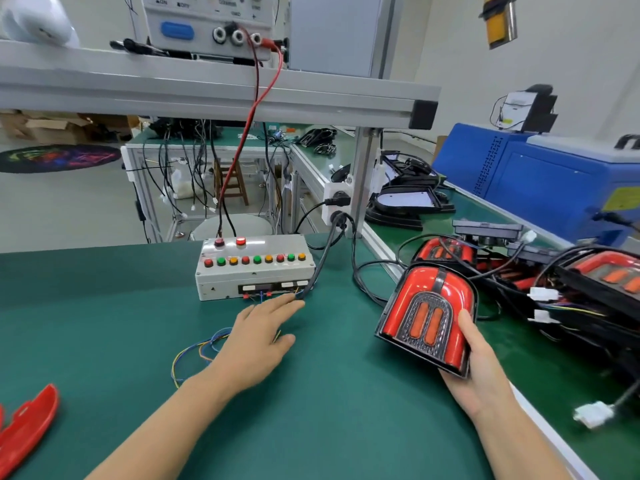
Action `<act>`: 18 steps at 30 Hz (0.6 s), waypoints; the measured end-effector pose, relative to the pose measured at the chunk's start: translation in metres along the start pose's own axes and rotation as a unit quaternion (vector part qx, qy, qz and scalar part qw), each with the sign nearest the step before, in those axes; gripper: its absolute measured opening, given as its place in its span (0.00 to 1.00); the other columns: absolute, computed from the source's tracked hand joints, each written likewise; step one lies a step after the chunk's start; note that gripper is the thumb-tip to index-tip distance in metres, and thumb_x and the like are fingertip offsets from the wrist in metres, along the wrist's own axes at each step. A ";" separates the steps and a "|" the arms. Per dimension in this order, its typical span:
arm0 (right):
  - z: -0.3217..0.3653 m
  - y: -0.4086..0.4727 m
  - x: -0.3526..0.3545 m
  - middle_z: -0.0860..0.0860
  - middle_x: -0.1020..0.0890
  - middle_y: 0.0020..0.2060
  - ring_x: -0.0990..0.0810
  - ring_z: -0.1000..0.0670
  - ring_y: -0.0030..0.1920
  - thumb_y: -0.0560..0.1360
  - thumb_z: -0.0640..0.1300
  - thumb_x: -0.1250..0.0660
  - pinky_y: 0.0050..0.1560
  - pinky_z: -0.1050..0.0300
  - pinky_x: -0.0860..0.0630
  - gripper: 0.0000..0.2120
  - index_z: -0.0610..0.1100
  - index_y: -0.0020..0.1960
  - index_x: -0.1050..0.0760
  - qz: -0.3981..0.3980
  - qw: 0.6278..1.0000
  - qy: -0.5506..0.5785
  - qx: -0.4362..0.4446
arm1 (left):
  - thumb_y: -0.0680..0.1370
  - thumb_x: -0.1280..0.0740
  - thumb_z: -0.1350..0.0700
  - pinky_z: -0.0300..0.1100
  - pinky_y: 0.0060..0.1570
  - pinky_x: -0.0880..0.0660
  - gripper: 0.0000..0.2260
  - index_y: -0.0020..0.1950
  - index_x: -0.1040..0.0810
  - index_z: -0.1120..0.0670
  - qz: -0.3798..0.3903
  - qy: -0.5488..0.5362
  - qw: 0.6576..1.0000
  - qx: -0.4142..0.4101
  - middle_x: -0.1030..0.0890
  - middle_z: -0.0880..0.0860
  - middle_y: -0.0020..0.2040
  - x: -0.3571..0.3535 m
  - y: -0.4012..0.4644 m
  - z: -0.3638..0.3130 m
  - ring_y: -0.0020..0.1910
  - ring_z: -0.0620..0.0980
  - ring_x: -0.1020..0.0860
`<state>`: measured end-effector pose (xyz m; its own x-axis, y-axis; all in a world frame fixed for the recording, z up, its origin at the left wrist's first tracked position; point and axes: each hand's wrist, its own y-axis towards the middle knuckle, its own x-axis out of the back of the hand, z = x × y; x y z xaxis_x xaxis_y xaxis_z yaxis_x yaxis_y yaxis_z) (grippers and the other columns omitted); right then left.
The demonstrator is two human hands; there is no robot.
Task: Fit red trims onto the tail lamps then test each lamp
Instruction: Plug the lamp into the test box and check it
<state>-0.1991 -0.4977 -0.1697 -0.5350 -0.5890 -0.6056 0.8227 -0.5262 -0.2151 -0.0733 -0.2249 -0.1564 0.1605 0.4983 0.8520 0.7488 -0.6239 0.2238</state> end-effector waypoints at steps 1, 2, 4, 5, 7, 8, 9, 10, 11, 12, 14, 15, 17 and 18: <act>-0.001 0.000 0.001 0.45 0.16 0.55 0.16 0.48 0.53 0.74 0.54 0.35 0.39 0.54 0.18 0.23 0.44 0.65 0.25 0.002 1.000 -0.010 0.001 | 0.78 0.35 0.58 0.44 0.74 0.48 0.24 0.73 0.34 0.46 -0.017 -0.033 0.999 0.000 0.38 0.43 0.74 0.003 0.000 0.001 0.74 0.42 0.41; -0.001 0.001 0.002 0.45 0.16 0.55 0.16 0.48 0.53 0.74 0.56 0.36 0.39 0.54 0.18 0.23 0.45 0.64 0.24 0.002 1.000 -0.021 0.002 | 0.78 0.35 0.61 0.42 0.73 0.46 0.23 0.72 0.31 0.48 -0.035 -0.066 0.997 0.003 0.35 0.44 0.73 0.006 0.000 0.002 0.73 0.43 0.39; -0.003 0.003 0.004 0.46 0.15 0.54 0.16 0.48 0.52 0.75 0.60 0.38 0.39 0.54 0.17 0.22 0.47 0.61 0.23 0.002 0.999 -0.037 0.006 | 0.76 0.36 0.66 0.38 0.71 0.43 0.21 0.68 0.26 0.52 -0.093 -0.088 0.991 0.026 0.29 0.47 0.70 0.013 0.000 0.009 0.70 0.47 0.34; -0.003 0.003 0.005 0.47 0.15 0.53 0.16 0.49 0.52 0.75 0.61 0.39 0.39 0.54 0.17 0.21 0.48 0.60 0.22 0.002 0.999 -0.042 0.009 | 0.76 0.37 0.69 0.39 0.70 0.41 0.21 0.67 0.24 0.54 -0.133 -0.072 0.987 0.052 0.28 0.50 0.69 0.017 0.001 0.015 0.69 0.50 0.32; -0.004 0.005 0.008 0.47 0.15 0.53 0.15 0.49 0.51 0.76 0.62 0.40 0.39 0.54 0.17 0.21 0.50 0.58 0.21 0.003 0.999 -0.051 0.011 | 0.74 0.40 0.72 0.47 0.70 0.39 0.24 0.68 0.26 0.55 -0.196 -0.029 0.971 0.134 0.29 0.53 0.70 0.026 0.002 0.030 0.69 0.54 0.33; -0.004 0.005 0.008 0.48 0.15 0.52 0.15 0.49 0.51 0.76 0.62 0.41 0.39 0.53 0.17 0.21 0.50 0.56 0.20 0.003 0.998 -0.057 0.008 | 0.74 0.42 0.72 0.50 0.69 0.40 0.27 0.71 0.29 0.55 -0.208 -0.008 0.962 0.174 0.32 0.54 0.72 0.031 0.002 0.038 0.70 0.55 0.35; -0.004 0.006 0.009 0.48 0.15 0.52 0.15 0.50 0.50 0.76 0.62 0.41 0.39 0.53 0.17 0.21 0.50 0.54 0.17 0.003 0.998 -0.064 0.007 | 0.73 0.42 0.73 0.51 0.69 0.40 0.30 0.73 0.32 0.54 -0.208 0.014 0.957 0.203 0.34 0.54 0.73 0.035 0.002 0.046 0.70 0.56 0.37; -0.004 0.006 0.009 0.48 0.15 0.52 0.15 0.50 0.50 0.76 0.62 0.41 0.38 0.53 0.17 0.21 0.51 0.51 0.16 0.005 0.997 -0.070 0.006 | 0.72 0.42 0.73 0.52 0.68 0.39 0.32 0.74 0.35 0.53 -0.200 0.035 0.954 0.221 0.36 0.53 0.74 0.037 0.002 0.053 0.71 0.56 0.38; -0.005 0.005 0.008 0.49 0.14 0.51 0.15 0.50 0.49 0.76 0.63 0.41 0.38 0.53 0.17 0.20 0.53 0.49 0.15 0.008 0.997 -0.075 0.004 | 0.71 0.42 0.72 0.52 0.68 0.40 0.34 0.76 0.38 0.52 -0.188 0.054 0.953 0.233 0.38 0.53 0.75 0.039 0.003 0.059 0.71 0.56 0.39; -0.005 0.005 0.008 0.49 0.15 0.51 0.15 0.51 0.49 0.76 0.63 0.41 0.38 0.53 0.17 0.19 0.55 0.48 0.15 0.012 0.997 -0.079 0.001 | 0.71 0.42 0.71 0.52 0.68 0.40 0.35 0.76 0.41 0.51 -0.175 0.071 0.952 0.240 0.40 0.53 0.75 0.040 0.003 0.064 0.72 0.56 0.40; -0.006 0.006 0.007 0.49 0.15 0.51 0.15 0.51 0.49 0.77 0.62 0.41 0.38 0.52 0.17 0.20 0.52 0.49 0.15 0.016 0.997 -0.081 -0.005 | 0.71 0.41 0.70 0.51 0.69 0.42 0.37 0.77 0.46 0.50 -0.156 0.102 0.952 0.244 0.42 0.52 0.76 0.041 0.006 0.071 0.72 0.55 0.42; -0.007 0.006 0.007 0.49 0.15 0.51 0.15 0.51 0.49 0.77 0.62 0.42 0.38 0.52 0.17 0.21 0.50 0.52 0.16 0.016 0.996 -0.082 -0.008 | 0.71 0.41 0.69 0.50 0.69 0.43 0.37 0.78 0.47 0.49 -0.150 0.116 0.951 0.244 0.43 0.52 0.76 0.041 0.008 0.074 0.72 0.55 0.42; -0.006 0.006 0.006 0.49 0.15 0.51 0.15 0.52 0.48 0.77 0.62 0.42 0.38 0.53 0.17 0.21 0.49 0.56 0.20 0.014 0.997 -0.081 -0.007 | 0.72 0.40 0.68 0.50 0.68 0.42 0.37 0.77 0.49 0.49 -0.137 0.140 0.951 0.239 0.42 0.52 0.75 0.040 0.012 0.077 0.71 0.55 0.40; -0.006 0.006 0.006 0.49 0.15 0.51 0.15 0.52 0.49 0.77 0.62 0.42 0.38 0.53 0.17 0.21 0.49 0.57 0.22 0.014 0.997 -0.082 -0.004 | 0.72 0.39 0.67 0.50 0.68 0.41 0.37 0.77 0.49 0.49 -0.130 0.153 0.951 0.236 0.42 0.52 0.75 0.040 0.014 0.078 0.71 0.56 0.39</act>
<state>-0.1962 -0.5003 -0.1791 -0.5355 -0.6959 -0.4785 0.8389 -0.5035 -0.2066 -0.0061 -0.1666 -0.1560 -0.2097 0.3551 0.9110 0.9544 -0.1282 0.2696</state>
